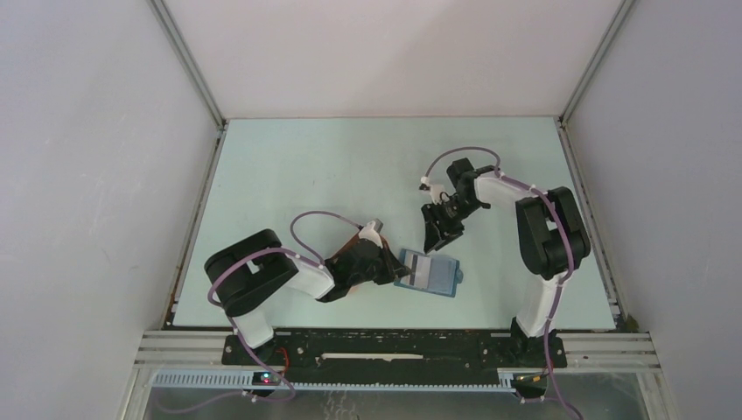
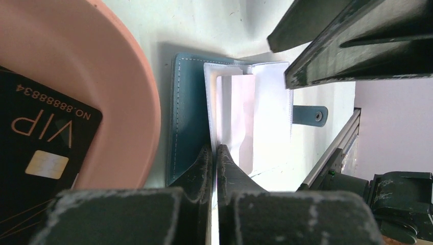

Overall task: Put the credit cards into the card holder
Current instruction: Insert the credit card into the card holder.

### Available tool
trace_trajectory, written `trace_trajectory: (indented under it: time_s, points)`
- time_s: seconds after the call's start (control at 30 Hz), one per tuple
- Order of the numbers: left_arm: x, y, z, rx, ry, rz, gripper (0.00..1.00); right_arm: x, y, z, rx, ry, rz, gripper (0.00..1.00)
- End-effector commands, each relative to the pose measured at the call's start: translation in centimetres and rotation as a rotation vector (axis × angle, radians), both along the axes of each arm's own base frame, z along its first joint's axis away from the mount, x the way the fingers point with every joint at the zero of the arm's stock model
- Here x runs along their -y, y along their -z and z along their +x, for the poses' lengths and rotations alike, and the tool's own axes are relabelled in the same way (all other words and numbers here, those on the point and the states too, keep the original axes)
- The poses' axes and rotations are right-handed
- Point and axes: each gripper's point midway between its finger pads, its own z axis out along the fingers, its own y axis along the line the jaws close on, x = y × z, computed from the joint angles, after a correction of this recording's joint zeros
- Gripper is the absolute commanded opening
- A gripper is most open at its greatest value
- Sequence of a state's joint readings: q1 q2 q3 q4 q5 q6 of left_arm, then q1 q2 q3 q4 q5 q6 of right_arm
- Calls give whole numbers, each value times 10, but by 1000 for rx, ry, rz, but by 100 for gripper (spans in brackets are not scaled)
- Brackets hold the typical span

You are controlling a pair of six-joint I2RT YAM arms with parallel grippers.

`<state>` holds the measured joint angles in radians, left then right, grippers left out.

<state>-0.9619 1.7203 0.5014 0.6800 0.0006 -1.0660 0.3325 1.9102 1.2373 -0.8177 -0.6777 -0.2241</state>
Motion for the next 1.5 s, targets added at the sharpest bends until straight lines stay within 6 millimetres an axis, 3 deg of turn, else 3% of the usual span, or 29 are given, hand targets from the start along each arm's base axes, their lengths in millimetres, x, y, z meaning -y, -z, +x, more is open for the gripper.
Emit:
trace_trajectory:
  time_s: [0.0, 0.1, 0.2, 0.33, 0.4, 0.6, 0.93, 1.23, 1.47]
  points:
    - [-22, 38, -8, -49, 2, 146, 0, 2, -26, 6, 139, -59, 61, 53]
    - [-20, 38, -9, -51, 8, 143, 0, -4, -36, -4, 204, -159, 111, 40]
    - [-21, 39, -9, -53, 8, 144, 0, -7, -40, -14, 301, -269, 124, 16]
    - [-21, 39, -10, -54, 9, 142, 0, -8, -35, -22, 464, -397, 76, 0]
    - [-21, 39, -10, -54, 10, 142, 0, -8, -29, -20, 497, -404, 26, 0]
    - [-20, 39, -10, -54, 11, 138, 0, -1, -4, -30, 294, -338, -62, 0]
    - [-19, 39, -9, -51, 9, 132, 2, 7, 20, -35, 193, -290, -142, 0]
    - [-14, 36, -12, -63, 36, 99, 22, -4, 26, -33, 140, -242, -116, 0]
    - [-12, 34, -13, -60, 46, 88, 30, -12, 27, -30, 127, -224, -101, 0]
